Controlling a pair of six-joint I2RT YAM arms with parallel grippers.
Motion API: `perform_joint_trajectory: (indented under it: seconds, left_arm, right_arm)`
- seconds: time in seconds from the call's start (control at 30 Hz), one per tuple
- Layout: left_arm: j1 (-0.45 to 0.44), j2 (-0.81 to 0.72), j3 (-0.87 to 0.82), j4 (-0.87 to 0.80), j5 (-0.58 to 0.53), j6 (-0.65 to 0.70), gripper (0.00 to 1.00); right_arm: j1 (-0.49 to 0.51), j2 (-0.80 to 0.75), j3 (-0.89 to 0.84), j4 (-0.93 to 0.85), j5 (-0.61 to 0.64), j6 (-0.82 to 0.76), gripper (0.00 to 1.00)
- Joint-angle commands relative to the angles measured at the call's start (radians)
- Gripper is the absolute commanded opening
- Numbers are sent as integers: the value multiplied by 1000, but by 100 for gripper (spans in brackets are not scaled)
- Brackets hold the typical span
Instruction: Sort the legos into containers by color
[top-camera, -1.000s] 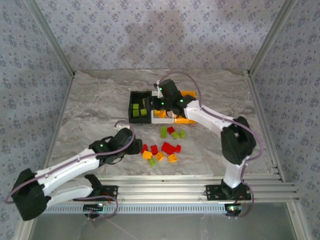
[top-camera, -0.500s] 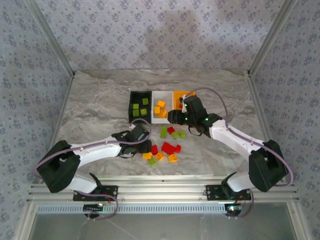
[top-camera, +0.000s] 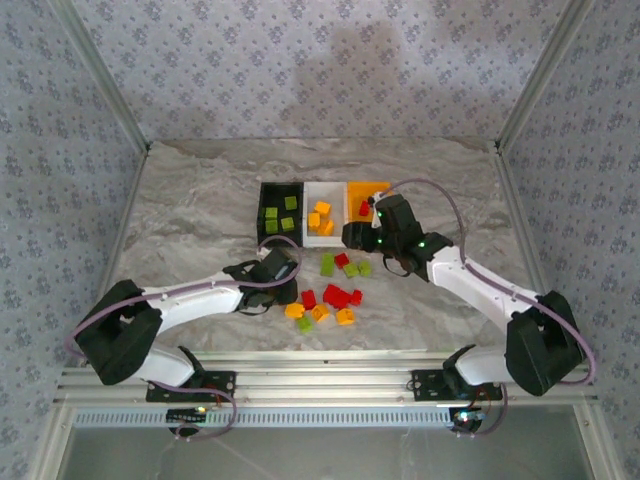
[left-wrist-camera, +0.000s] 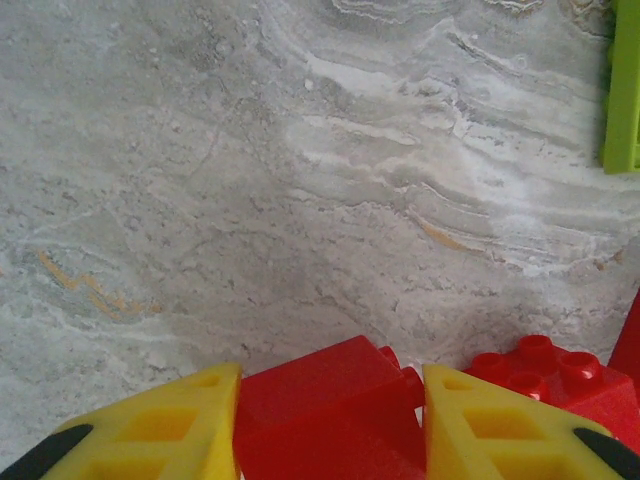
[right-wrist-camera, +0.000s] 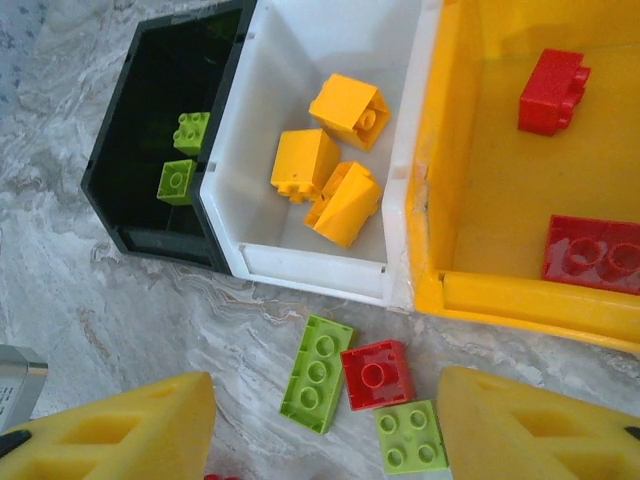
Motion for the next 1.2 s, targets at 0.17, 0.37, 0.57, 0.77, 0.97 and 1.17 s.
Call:
perform_joint_trajectory:
  seconds: [0.17, 0.37, 0.57, 0.77, 0.97, 1.17]
  left_arm:
    - [3, -80, 114, -131, -14, 48, 33]
    - [3, 36, 356, -140, -14, 138, 33]
    - [5, 320, 723, -119, 38, 231, 32]
    - [24, 618, 1112, -211, 57, 300, 30]
    - [32, 832, 1406, -314, 55, 326, 33]
    - [31, 971, 1631, -381, 96, 306, 46]
  right_arm:
    - [-45, -112, -66, -36, 40, 27, 62]
    - [-90, -197, -145, -64, 52, 47, 62]
    - [-132, -276, -217, -109, 53, 58, 62]
    - [-158, -326, -268, -144, 41, 60, 63]
    - [-167, -337, -303, -142, 12, 69, 64]
    - [-172, -331, -312, -128, -26, 67, 68]
